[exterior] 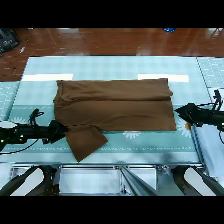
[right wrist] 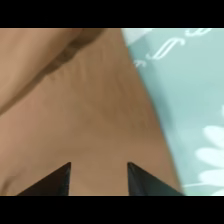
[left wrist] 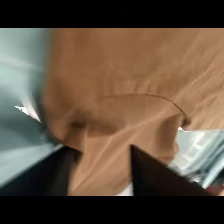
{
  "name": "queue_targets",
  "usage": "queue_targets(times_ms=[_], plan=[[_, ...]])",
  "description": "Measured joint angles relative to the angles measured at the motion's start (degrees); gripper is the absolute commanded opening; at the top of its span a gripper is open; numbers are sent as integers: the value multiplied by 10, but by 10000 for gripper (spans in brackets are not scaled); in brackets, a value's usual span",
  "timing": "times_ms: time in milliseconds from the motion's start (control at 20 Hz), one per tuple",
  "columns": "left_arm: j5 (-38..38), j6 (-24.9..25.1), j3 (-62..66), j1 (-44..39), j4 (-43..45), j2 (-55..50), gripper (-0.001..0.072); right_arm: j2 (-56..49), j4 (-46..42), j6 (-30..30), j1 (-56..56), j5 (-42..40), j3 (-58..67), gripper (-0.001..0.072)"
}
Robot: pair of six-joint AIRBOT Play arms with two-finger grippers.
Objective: Fold the shirts.
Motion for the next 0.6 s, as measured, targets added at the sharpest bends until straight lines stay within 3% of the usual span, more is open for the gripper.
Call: queue_targets(times_ms=[50,300,600], plan=[[13,0,1,-14,2,-6,13,0,-11,3,-14,0,7,413],[26,-1,19,-42,1,-19,17,0,-133,66,-88,28,-6,408],[15,0,26,-49,-2,-21,17,-2,-164,84,-39,45,-46,408]])
